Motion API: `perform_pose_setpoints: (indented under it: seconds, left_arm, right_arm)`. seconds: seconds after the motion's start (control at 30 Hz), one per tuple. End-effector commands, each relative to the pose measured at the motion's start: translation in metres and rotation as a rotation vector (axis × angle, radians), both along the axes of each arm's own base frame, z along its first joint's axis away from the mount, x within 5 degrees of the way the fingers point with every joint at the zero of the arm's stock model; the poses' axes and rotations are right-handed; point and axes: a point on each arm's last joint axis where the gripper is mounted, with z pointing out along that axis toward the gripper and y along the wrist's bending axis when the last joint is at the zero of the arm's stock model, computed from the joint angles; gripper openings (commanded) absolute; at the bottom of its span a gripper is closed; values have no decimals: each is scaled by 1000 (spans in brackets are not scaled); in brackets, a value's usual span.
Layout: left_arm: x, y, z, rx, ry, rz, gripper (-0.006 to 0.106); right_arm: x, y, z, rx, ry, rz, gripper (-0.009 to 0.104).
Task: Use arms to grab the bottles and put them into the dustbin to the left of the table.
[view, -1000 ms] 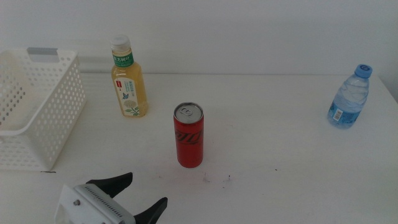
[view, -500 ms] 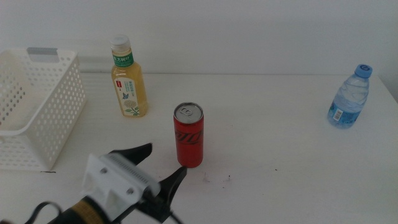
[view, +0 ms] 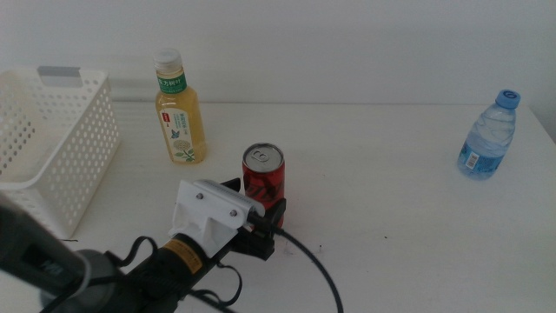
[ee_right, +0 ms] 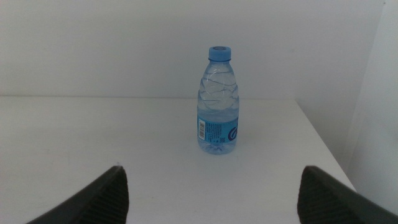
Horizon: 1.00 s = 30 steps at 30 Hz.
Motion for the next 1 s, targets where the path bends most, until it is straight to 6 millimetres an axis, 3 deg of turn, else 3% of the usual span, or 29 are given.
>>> perform_pose_setpoints:
  seconds: [0.0,0.37,0.7,0.8,0.97]
  left_arm:
    - [8,-3,-3,-32,4,29,94]
    - [35,-19,-12,-50,-18,44,94]
    - [41,-21,-16,-30,12,68,92]
    - [41,-20,-16,-31,14,75,80]
    - [41,-20,-15,-19,34,73,39]
  right_arm:
    - [0,-1,0,-17,-13,-8,92]
    - [0,-1,0,-17,-13,-8,92]
    - [0,-1,0,-17,-13,-8,92]
    - [0,-1,0,-17,-13,-8,92]
    - [0,-1,0,-17,-13,-8,92]
